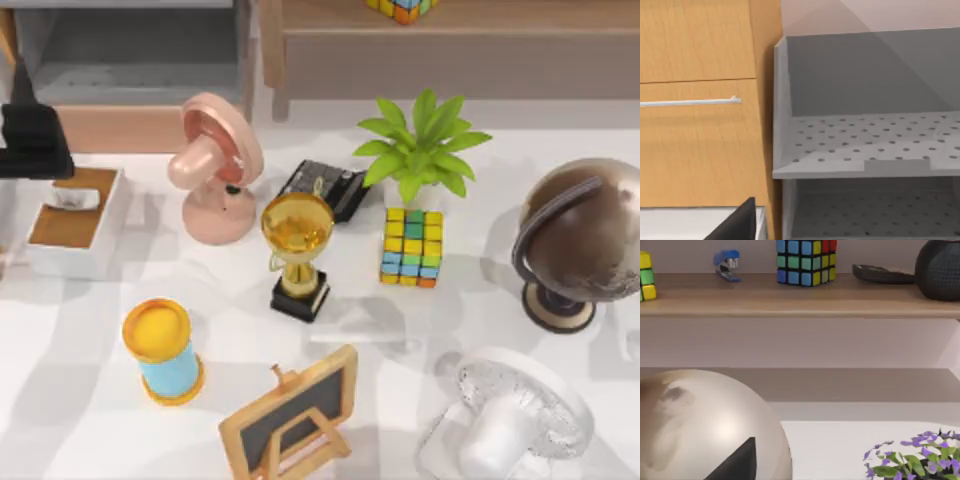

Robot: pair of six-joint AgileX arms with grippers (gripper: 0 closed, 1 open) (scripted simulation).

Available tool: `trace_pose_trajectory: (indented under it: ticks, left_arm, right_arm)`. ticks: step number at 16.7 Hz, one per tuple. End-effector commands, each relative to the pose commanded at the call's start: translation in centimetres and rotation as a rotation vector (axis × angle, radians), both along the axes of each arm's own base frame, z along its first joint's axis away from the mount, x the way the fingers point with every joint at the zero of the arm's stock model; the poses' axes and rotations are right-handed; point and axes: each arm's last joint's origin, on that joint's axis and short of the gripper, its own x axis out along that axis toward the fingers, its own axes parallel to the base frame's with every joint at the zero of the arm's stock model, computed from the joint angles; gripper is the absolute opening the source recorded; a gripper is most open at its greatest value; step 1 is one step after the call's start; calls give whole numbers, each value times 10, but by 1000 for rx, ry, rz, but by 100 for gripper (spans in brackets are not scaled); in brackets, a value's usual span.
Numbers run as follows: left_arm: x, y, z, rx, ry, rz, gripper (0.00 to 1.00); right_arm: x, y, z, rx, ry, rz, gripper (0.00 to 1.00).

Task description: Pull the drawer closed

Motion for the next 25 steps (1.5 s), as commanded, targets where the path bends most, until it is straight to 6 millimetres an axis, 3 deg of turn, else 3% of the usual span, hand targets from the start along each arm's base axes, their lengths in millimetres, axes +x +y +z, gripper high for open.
trace_pose_trajectory:
  ticks: [4,9,13,16,20,25]
  left_arm:
    - [24,43,4,176,-85,141,100]
    - [45,115,-4,542,-128,313,100]
    - [46,173,-25,889,-92,397,100]
    - [41,205,-54,1118,-24,388,100]
    - [36,227,-94,1346,45,296,100]
    - [37,225,-141,1471,78,106,100]
  right_arm:
    - [0,0,0,0,0,0,100]
    - [0,0,0,0,0,0,100]
    - [0,0,0,0,0,0,100]
    - [0,0,0,0,0,0,100]
    - [0,0,0,0,0,0,100]
    - [0,0,0,0,0,0,100]
